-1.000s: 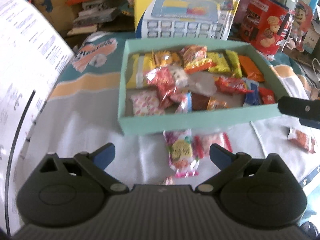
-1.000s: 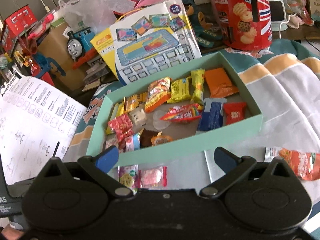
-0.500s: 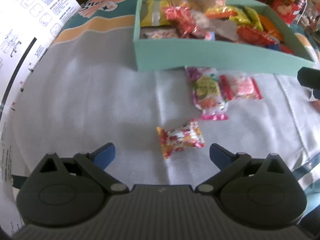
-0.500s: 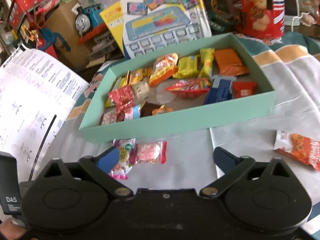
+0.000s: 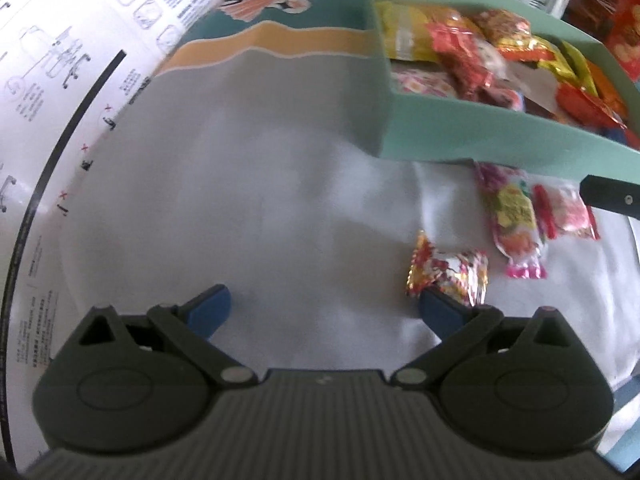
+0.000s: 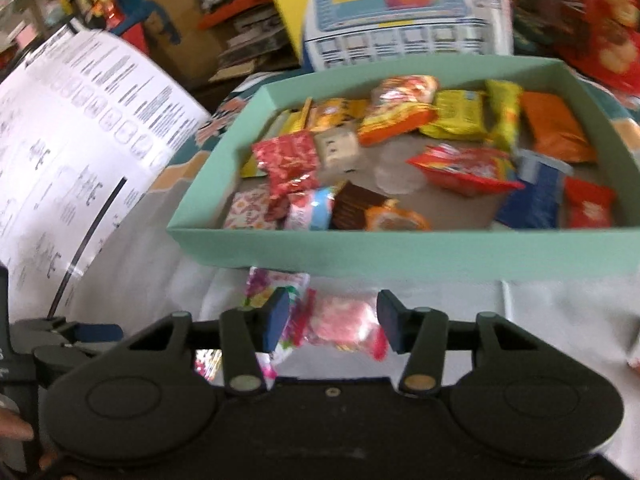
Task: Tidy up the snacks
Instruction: 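Move both open tools back over the loose candies beside the box, then grasp the red-white wrapped candy with the left tool while the right tool grasps the pink-white candy, then lower both wrapped candies into the mint-green box and open both tools, then grasp the orange chip bag with the right tool while the left tool moves toward the purple bag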
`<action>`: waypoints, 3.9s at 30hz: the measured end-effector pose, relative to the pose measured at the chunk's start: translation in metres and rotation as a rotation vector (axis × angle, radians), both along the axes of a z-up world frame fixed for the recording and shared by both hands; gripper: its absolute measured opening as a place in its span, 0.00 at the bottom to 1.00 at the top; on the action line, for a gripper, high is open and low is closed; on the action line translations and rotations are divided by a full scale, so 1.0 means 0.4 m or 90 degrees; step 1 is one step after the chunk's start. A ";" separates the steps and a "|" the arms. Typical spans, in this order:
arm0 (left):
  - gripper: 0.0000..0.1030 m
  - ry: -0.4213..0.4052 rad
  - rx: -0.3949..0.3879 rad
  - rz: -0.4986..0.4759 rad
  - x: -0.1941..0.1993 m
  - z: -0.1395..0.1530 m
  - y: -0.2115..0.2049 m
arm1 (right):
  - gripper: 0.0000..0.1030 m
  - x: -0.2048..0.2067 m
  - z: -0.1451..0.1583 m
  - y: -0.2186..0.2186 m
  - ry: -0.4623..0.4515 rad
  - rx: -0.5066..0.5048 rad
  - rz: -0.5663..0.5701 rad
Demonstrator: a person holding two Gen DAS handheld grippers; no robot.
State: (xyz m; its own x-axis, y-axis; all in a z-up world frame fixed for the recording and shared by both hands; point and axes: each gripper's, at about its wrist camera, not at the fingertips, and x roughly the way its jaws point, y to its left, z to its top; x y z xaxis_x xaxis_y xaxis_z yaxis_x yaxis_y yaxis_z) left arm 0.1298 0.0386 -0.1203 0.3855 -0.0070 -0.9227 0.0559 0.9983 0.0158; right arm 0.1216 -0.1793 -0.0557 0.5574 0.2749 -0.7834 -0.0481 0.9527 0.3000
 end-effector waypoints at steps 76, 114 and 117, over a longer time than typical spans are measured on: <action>0.23 -0.132 -0.103 -0.175 0.189 0.222 -0.335 | 0.27 -0.010 0.135 -0.212 -0.071 0.023 -0.147; 1.00 -0.140 -0.024 -0.140 0.197 0.208 -0.366 | 1.00 -0.013 0.169 -0.201 -0.104 -0.002 -0.180; 1.00 -0.148 -0.027 -0.140 0.168 0.229 -0.361 | 1.00 -0.041 0.187 -0.201 -0.111 -0.007 -0.183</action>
